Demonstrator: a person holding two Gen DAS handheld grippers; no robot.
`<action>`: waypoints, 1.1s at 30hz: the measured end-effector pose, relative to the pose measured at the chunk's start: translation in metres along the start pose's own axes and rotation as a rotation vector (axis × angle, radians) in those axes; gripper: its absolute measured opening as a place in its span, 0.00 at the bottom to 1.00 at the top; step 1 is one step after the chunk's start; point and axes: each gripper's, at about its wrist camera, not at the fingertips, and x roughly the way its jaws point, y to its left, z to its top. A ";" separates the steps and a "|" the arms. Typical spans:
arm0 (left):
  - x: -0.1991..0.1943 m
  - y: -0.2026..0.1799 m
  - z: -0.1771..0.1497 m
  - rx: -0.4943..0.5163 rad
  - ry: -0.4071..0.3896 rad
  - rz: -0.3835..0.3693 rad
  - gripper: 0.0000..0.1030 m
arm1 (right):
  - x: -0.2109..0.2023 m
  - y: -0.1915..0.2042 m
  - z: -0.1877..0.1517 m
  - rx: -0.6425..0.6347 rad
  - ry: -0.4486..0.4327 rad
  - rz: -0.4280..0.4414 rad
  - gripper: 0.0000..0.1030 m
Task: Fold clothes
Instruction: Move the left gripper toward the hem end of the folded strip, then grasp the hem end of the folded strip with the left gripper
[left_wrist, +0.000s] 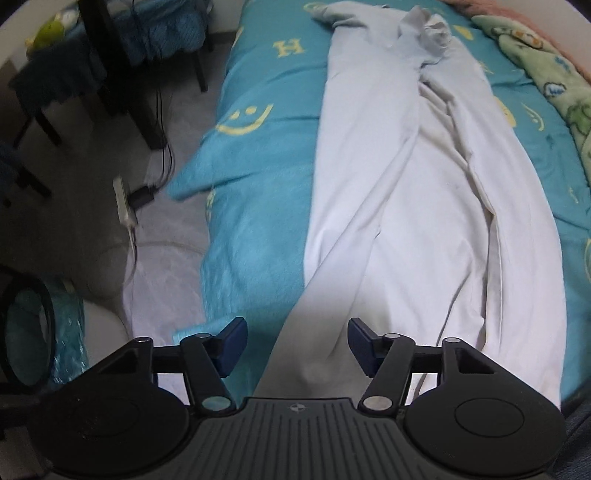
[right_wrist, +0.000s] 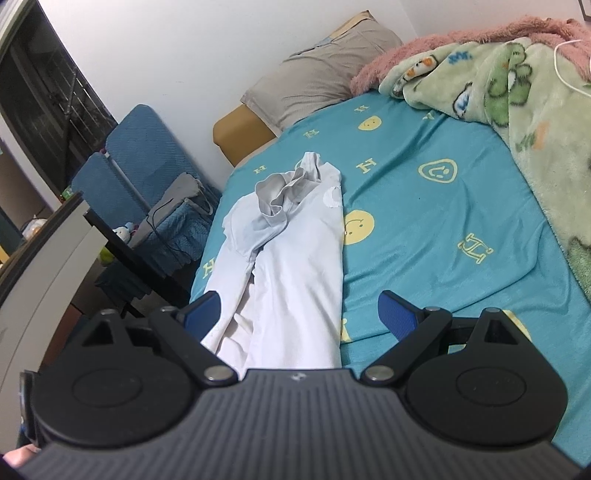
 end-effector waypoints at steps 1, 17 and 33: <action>0.000 0.007 0.002 -0.015 0.010 -0.016 0.59 | 0.000 -0.001 0.000 0.004 0.002 0.000 0.91; 0.031 0.051 -0.008 0.263 0.149 -0.361 0.52 | 0.016 -0.002 -0.005 0.007 0.062 -0.034 0.91; -0.039 -0.046 -0.040 0.624 0.038 -0.008 0.03 | 0.025 0.003 -0.016 0.030 0.131 -0.005 0.91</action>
